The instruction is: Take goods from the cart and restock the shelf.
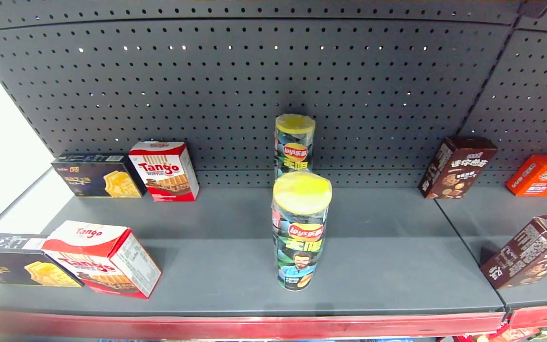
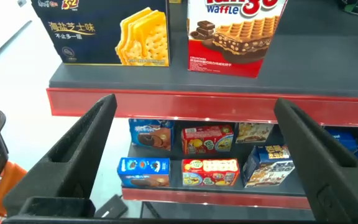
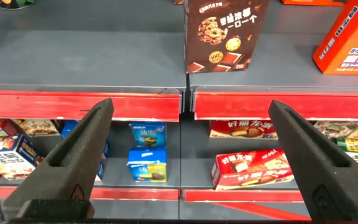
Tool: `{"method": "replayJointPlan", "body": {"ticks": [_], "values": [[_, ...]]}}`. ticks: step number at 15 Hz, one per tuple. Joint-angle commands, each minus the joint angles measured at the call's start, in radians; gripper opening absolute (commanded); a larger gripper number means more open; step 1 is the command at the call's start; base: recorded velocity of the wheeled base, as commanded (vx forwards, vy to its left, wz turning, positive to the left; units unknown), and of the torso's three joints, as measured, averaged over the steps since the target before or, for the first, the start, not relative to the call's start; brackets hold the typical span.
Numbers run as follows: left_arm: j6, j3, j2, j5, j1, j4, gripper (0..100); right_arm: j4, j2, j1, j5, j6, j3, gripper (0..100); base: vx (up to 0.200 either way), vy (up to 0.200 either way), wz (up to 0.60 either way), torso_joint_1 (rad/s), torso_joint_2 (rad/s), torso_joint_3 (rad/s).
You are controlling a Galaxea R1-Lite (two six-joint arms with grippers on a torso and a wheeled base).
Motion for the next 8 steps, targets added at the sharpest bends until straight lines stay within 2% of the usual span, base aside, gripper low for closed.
{"method": "replayJointPlan", "body": {"ticks": [1,8], "values": [[-0.001,0.0,0.0,0.0,0.001,0.0,100,-0.001,0.002,0.0,0.0,0.0,0.0,100,0.0,0.0,0.0,0.0,0.0,0.0],[-0.001,0.0,0.0,0.0,0.001,0.0,100,-0.001,0.002,0.0,0.003,-0.005,0.0,100,0.0,0.0,0.0,0.0,0.0,0.0]]}}
